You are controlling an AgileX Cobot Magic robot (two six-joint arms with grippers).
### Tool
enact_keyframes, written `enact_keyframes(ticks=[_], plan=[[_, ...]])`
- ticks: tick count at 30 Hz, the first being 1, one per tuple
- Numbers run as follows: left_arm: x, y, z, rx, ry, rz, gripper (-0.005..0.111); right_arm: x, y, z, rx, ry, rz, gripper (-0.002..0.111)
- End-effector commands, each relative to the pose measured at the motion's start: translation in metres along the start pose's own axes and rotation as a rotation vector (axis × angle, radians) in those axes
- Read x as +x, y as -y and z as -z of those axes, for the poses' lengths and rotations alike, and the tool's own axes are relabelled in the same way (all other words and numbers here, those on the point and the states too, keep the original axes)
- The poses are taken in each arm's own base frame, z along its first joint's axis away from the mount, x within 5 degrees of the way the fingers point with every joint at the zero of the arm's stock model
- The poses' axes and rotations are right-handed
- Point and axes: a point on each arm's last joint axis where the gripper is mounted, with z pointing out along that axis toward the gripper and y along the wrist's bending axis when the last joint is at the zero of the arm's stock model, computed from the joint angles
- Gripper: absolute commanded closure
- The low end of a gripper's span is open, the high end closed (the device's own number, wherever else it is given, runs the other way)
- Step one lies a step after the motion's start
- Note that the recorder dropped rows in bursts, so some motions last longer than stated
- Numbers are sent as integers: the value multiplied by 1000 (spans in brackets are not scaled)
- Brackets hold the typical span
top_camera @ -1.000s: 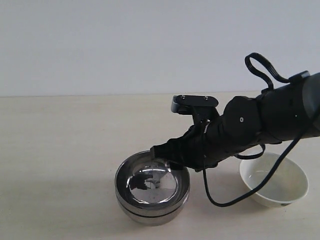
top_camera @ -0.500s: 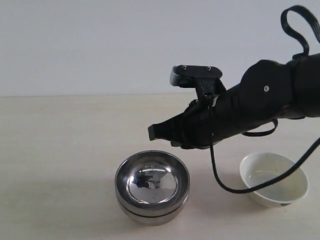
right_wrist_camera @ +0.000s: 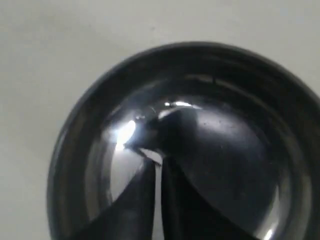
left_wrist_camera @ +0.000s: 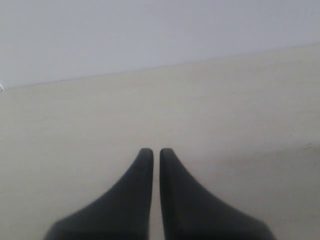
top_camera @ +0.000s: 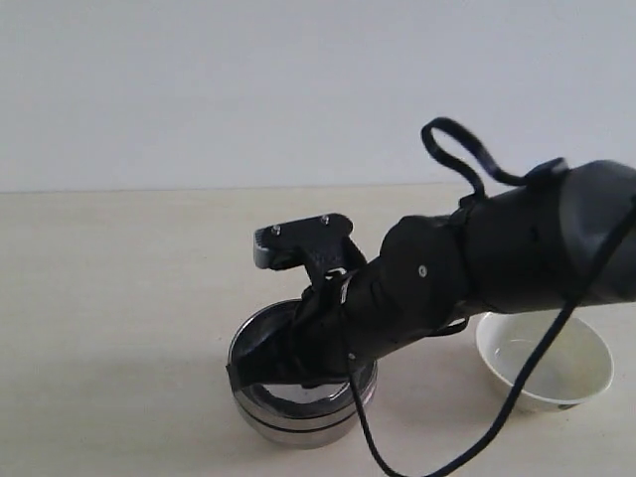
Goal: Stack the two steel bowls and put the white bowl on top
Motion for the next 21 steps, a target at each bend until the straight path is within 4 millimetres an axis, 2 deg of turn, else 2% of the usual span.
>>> enact_keyframes(ticks=[1,6,14,17,20,21], plan=[[1,0,0,2,-2,6,103,6,4,-18,20,-9,-6,108],[1,0,0,2,-2,6,103,13,7,-31,32,-44,-13,108],[1,0,0,2,-2,6,103,14,8,-32,31,-54,-13,108],[1,0,0,2,-2,6,103,22,10,-41,38,-99,-16,108],[1,0,0,2,-2,6,103,14,7,-31,30,-57,-10,108],[1,0,0,2,-2,6,103,6,4,-18,19,-18,0,108]])
